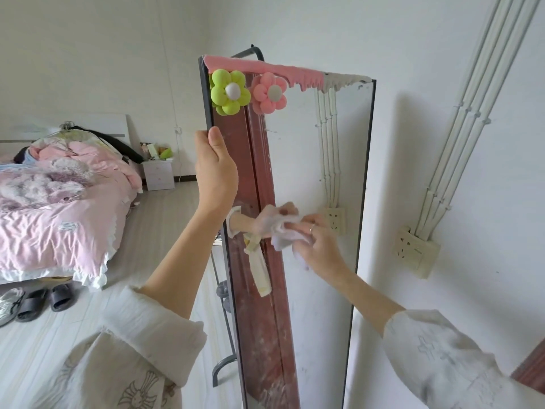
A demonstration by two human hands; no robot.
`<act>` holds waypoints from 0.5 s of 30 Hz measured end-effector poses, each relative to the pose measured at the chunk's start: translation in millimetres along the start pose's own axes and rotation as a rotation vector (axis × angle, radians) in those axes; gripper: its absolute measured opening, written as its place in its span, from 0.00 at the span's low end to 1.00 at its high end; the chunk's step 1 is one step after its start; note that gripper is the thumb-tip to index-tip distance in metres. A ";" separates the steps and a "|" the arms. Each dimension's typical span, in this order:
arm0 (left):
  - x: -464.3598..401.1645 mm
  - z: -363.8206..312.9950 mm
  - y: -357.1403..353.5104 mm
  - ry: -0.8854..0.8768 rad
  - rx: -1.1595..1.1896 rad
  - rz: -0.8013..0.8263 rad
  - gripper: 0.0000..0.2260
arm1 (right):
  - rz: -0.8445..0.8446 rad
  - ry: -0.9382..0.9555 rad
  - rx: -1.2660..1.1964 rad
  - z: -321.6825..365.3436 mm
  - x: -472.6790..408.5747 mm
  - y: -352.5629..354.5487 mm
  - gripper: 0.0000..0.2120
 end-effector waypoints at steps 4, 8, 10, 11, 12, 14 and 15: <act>1.6 -1.1 1.7 0.000 0.011 0.030 0.14 | 0.282 0.104 0.197 -10.1 7.6 5.1 0.13; 3.8 0.0 4.1 -0.024 0.007 0.073 0.13 | 0.281 0.004 0.304 4.5 -25.6 31.3 0.05; 7.1 4.3 5.2 -0.010 0.023 0.107 0.12 | 0.040 -0.033 0.206 13.4 -47.2 46.2 0.09; 9.2 7.1 6.2 -0.005 0.035 0.125 0.12 | -0.072 -0.048 0.123 18.4 -55.7 51.4 0.12; 10.9 9.4 7.6 -0.002 0.039 0.143 0.12 | -0.159 -0.047 0.052 23.5 -63.5 54.2 0.13; 12.3 13.0 9.7 0.013 0.041 0.192 0.13 | -0.256 -0.015 0.006 33.7 -74.9 52.9 0.13; 12.2 14.4 10.6 0.027 0.049 0.214 0.12 | -0.274 0.018 0.006 40.3 -77.0 48.8 0.13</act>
Point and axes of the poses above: each hand's wrist, its own x-axis away from the middle knuckle, its own y-axis out of the back of the hand, z = x × y, the point moved 3 cm from there along -x, towards the middle knuckle, and after that the axes turned 5 degrees about -x, right-handed, at the moved point
